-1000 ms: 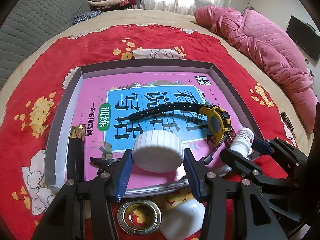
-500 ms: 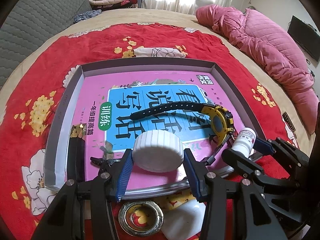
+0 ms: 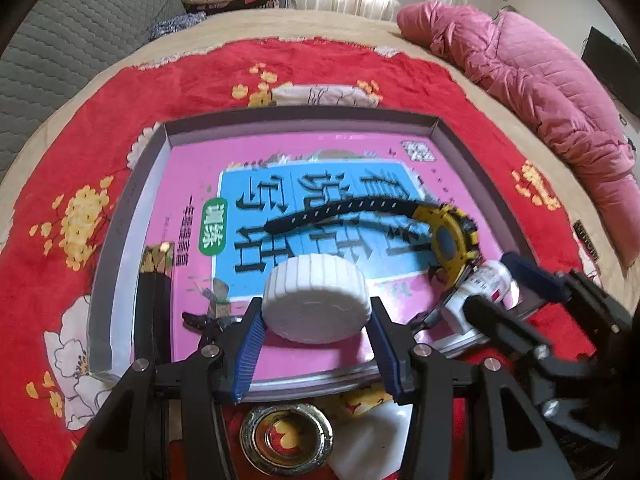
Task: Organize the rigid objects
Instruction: 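Lower and release the cap on the workbook while right tool releases the pill bottle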
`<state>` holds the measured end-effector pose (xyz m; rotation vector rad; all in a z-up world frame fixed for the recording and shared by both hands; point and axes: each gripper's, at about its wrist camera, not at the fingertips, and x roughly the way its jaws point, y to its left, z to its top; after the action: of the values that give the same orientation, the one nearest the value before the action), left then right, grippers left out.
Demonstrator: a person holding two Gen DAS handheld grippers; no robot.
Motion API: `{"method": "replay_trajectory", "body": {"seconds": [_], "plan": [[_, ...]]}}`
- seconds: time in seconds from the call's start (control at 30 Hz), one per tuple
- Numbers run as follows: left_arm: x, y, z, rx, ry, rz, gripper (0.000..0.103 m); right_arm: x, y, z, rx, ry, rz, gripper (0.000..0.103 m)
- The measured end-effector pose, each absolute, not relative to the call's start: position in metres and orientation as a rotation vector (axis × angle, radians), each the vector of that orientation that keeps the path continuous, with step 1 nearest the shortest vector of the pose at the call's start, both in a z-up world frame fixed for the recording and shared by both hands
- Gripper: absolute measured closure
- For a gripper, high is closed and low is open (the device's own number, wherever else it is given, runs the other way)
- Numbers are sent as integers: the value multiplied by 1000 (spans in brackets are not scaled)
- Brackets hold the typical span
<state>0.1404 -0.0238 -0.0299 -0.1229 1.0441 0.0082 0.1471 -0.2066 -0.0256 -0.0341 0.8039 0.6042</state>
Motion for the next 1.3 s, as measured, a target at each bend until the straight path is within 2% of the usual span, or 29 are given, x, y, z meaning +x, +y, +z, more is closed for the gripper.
{"method": "replay_trajectory", "body": {"seconds": [1.3], "plan": [[131,-17,-25,-152,1039,15,53,149,-211,-24,6,792,598,34]]}}
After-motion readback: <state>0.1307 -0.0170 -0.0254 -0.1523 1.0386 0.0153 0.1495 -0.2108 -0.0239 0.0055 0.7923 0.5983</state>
